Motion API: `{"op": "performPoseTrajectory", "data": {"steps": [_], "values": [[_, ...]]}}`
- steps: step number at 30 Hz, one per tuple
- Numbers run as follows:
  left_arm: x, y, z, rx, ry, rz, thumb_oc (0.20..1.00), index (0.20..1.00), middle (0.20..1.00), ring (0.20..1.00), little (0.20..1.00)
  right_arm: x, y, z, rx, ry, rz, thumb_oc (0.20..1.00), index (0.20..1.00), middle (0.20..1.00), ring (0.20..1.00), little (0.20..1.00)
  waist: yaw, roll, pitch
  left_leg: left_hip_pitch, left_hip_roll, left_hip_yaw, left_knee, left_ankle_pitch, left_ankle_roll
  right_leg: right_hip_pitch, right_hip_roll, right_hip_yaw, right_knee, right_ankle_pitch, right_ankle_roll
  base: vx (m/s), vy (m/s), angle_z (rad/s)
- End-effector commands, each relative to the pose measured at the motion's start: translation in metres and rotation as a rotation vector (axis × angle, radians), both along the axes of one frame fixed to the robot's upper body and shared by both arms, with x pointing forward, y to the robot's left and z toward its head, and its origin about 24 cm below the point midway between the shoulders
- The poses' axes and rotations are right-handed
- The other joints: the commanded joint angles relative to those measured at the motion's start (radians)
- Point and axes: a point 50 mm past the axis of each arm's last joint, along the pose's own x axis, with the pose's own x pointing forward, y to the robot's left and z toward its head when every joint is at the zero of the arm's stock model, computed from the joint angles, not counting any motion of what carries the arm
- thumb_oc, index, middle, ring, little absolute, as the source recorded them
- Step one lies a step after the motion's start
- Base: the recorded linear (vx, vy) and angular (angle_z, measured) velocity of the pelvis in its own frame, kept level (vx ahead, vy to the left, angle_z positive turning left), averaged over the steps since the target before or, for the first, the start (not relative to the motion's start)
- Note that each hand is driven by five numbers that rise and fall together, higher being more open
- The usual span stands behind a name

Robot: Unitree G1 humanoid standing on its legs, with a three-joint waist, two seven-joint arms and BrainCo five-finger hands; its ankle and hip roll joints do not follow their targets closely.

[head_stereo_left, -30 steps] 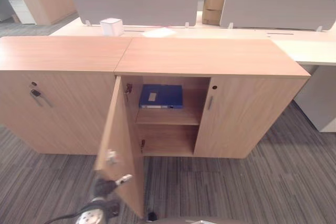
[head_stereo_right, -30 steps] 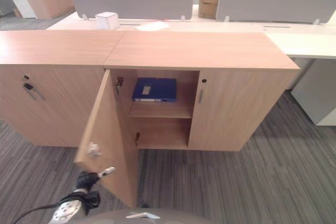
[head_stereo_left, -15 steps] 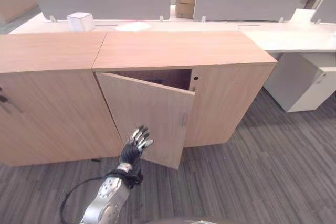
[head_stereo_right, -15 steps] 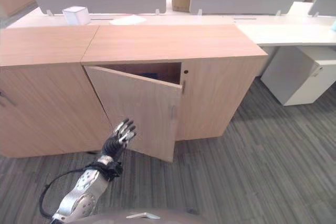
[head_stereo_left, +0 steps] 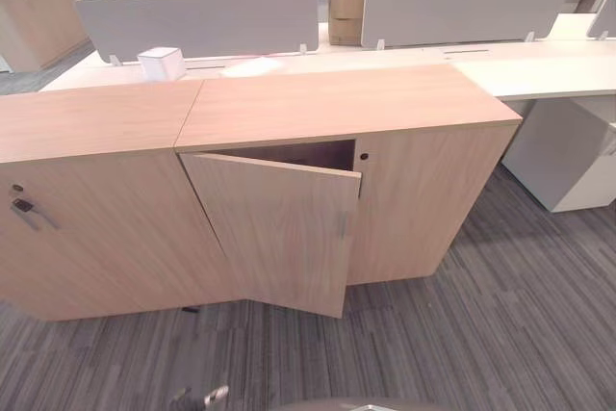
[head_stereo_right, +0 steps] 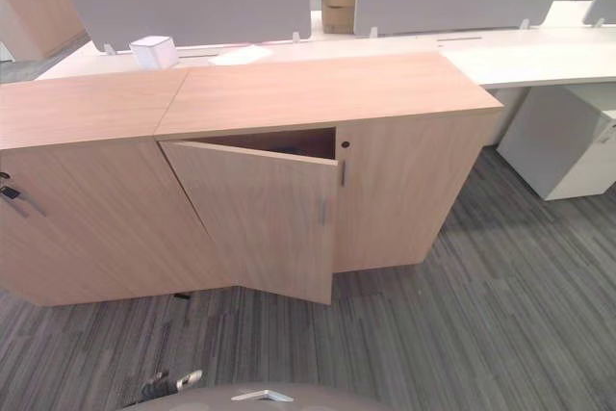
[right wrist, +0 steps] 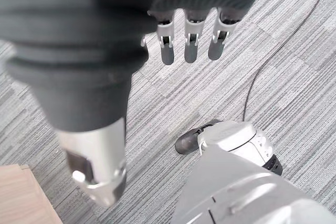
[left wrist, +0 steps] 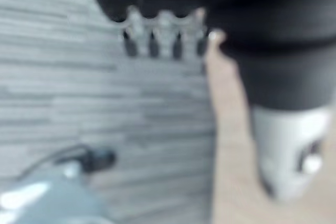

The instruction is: Put the empty folder in the office cabinet

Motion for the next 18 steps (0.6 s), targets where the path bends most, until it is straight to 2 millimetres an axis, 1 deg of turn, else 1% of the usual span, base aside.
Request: {"op": "performPoseTrajectory", "data": {"steps": [1,2,3,4,6,9,16,18], "values": [[-0.002,-0.004,-0.006,0.068,0.100,-0.060,1.000,1.000,1.000,1.000,1.000,0.013,-0.005,0.002,-0.026,0.012,0.033,1.000,1.000,1.000,1.000,1.000,0.001,0.009,0.024,-0.017,0.021,0.007,0.001,-0.075,0.002,-0.018,0.017,-0.031,0.034,-0.085,0.004,0.00,0.000,0.00],[-0.002,-0.004,-0.006,0.068,0.100,-0.060,1.000,1.000,1.000,1.000,1.000,0.013,-0.005,0.002,-0.026,0.012,0.033,1.000,1.000,1.000,1.000,1.000,0.001,0.009,0.024,-0.017,0.021,0.007,0.001,-0.075,0.002,-0.018,0.017,-0.031,0.034,-0.085,0.004,0.00,0.009,-0.07],[-0.008,-0.003,-0.007,0.072,0.127,-0.054,1.000,1.000,1.000,1.000,1.000,0.013,-0.005,0.002,-0.027,0.012,0.032,1.000,1.000,1.000,1.000,1.000,0.000,0.009,0.023,-0.016,0.021,0.008,0.001,-0.076,0.002,-0.017,0.017,-0.031,0.033,-0.084,0.003,0.00,0.004,-0.08],[-0.008,-0.003,-0.007,0.072,0.127,-0.054,1.000,1.000,1.000,1.000,1.000,0.013,-0.005,0.002,-0.027,0.012,0.032,1.000,1.000,1.000,1.000,1.000,0.000,0.009,0.023,-0.016,0.021,0.008,0.001,-0.076,0.002,-0.017,0.017,-0.031,0.033,-0.084,0.003,0.00,0.000,0.00],[-0.024,-0.006,-0.008,0.063,0.178,0.002,1.000,1.000,1.000,1.000,1.000,0.015,-0.007,0.002,-0.035,0.000,0.025,1.000,1.000,1.000,1.000,1.000,0.000,0.010,0.025,-0.015,0.022,0.011,0.001,-0.076,0.001,-0.015,0.017,-0.031,0.031,-0.084,0.003,0.00,0.023,0.05],[-0.028,-0.008,-0.008,0.058,0.192,0.026,1.000,1.000,1.000,1.000,1.000,0.015,-0.007,0.002,-0.036,-0.001,0.022,1.000,1.000,1.000,1.000,1.000,0.000,0.009,0.025,-0.014,0.022,0.011,0.001,-0.076,0.000,-0.014,0.018,-0.031,0.030,-0.082,0.003,0.00,0.003,-0.03],[-0.020,-0.011,-0.009,0.061,0.152,0.053,1.000,1.000,1.000,1.000,1.000,0.016,-0.004,0.001,-0.034,-0.005,0.022,1.000,1.000,1.000,1.000,1.000,0.005,0.007,0.028,-0.016,0.023,0.009,0.001,-0.075,-0.001,-0.012,0.016,-0.037,0.028,-0.082,0.003,0.00,0.000,0.01],[-0.014,-0.011,-0.009,0.057,0.122,0.087,1.000,1.000,1.000,1.000,1.000,0.016,-0.004,0.001,-0.037,-0.005,0.007,1.000,1.000,1.000,1.000,1.000,0.007,0.007,0.030,-0.016,0.023,0.007,0.001,-0.074,-0.002,-0.010,0.016,-0.039,0.027,-0.082,0.003,0.00,0.000,0.00]]}}
